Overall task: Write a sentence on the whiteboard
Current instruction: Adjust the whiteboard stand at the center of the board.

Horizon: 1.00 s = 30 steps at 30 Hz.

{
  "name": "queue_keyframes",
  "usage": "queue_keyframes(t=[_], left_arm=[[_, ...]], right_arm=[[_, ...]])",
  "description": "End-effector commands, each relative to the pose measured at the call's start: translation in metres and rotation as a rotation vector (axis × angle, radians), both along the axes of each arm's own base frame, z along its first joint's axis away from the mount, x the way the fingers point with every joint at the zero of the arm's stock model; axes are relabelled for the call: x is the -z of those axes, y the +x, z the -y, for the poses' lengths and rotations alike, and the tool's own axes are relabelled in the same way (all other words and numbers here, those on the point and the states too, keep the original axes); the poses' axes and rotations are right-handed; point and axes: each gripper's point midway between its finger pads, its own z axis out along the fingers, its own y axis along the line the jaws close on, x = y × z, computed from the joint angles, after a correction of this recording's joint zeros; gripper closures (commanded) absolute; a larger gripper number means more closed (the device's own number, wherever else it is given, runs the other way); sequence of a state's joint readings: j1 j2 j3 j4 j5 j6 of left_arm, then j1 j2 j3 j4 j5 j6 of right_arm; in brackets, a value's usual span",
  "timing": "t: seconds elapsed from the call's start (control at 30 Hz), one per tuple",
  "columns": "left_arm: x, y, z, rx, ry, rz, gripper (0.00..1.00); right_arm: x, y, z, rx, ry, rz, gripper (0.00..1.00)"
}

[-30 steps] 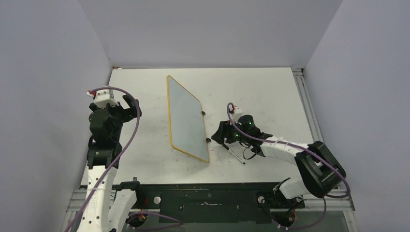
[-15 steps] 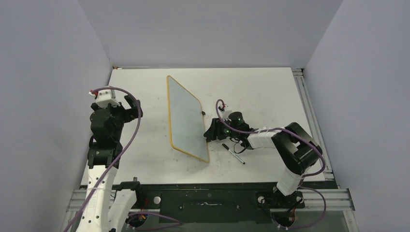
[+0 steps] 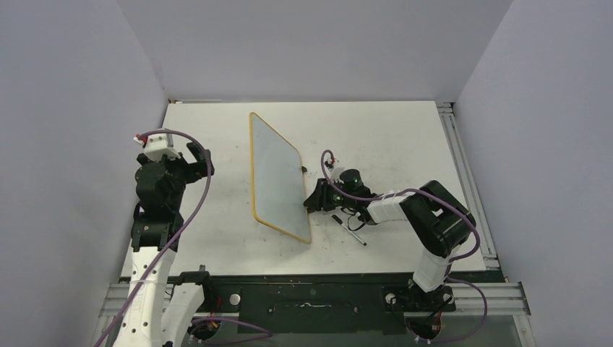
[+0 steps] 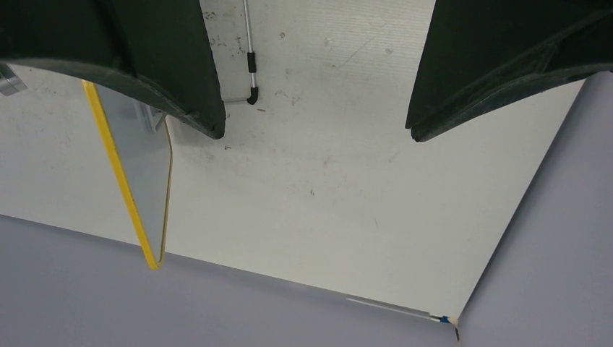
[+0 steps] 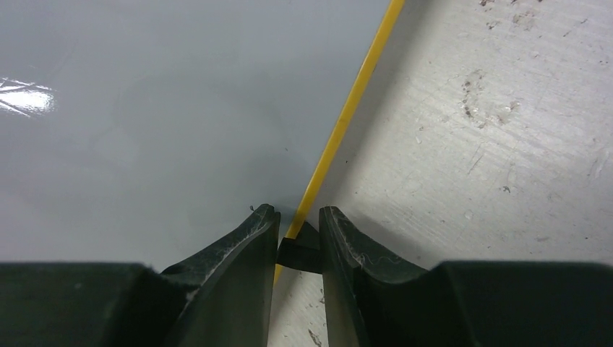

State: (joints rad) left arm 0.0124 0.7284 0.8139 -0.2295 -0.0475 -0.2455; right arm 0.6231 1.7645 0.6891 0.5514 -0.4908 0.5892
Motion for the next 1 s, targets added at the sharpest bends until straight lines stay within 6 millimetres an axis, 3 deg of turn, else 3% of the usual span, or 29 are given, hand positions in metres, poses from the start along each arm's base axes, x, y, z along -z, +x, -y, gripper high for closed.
queue_keyframes(t=[0.0,0.27,0.7,0.97], left_arm=[[-0.013,0.002,0.001,0.011,0.015,0.045,0.04],[-0.012,0.001,0.0,0.001,0.016,0.043,0.04],[-0.011,0.002,-0.001,-0.003,0.015,0.038,0.04],[-0.011,0.002,-0.002,-0.007,0.016,0.031,0.04]], right_arm=[[-0.016,-0.009,-0.011,-0.032,0.063,0.039,0.72],[-0.012,-0.039,-0.019,-0.057,0.094,-0.001,0.74],[-0.018,-0.099,-0.057,-0.151,0.116,0.008,0.73],[-0.041,-0.091,-0.041,-0.107,0.015,0.128,0.61]])
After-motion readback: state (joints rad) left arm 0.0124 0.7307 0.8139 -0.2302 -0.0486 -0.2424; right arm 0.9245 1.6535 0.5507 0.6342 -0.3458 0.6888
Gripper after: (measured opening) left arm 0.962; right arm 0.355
